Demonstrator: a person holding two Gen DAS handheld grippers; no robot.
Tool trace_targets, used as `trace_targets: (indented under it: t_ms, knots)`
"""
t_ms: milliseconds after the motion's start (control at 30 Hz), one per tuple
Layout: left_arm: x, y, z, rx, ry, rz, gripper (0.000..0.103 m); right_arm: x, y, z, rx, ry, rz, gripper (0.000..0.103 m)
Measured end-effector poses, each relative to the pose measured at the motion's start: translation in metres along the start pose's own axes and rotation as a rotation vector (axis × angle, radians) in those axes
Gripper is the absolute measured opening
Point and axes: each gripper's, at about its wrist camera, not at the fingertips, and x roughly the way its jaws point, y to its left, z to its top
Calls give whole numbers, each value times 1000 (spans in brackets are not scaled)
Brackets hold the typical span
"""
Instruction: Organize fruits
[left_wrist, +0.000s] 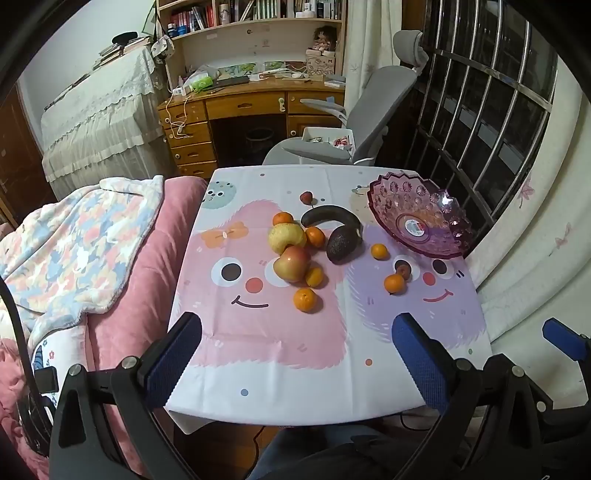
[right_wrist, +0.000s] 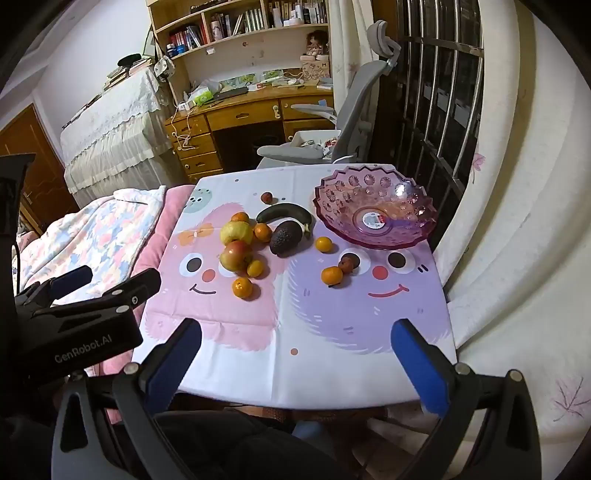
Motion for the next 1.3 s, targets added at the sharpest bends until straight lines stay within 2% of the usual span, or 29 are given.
trace_targets:
  t_ms: [300, 1300]
  knots:
    - [-1, 0, 0, 20, 0, 33, 102, 1, 1, 1, 2, 1, 3, 103]
    - [0, 3, 3, 26, 1, 44, 102, 0, 6, -3, 5, 7, 2, 103]
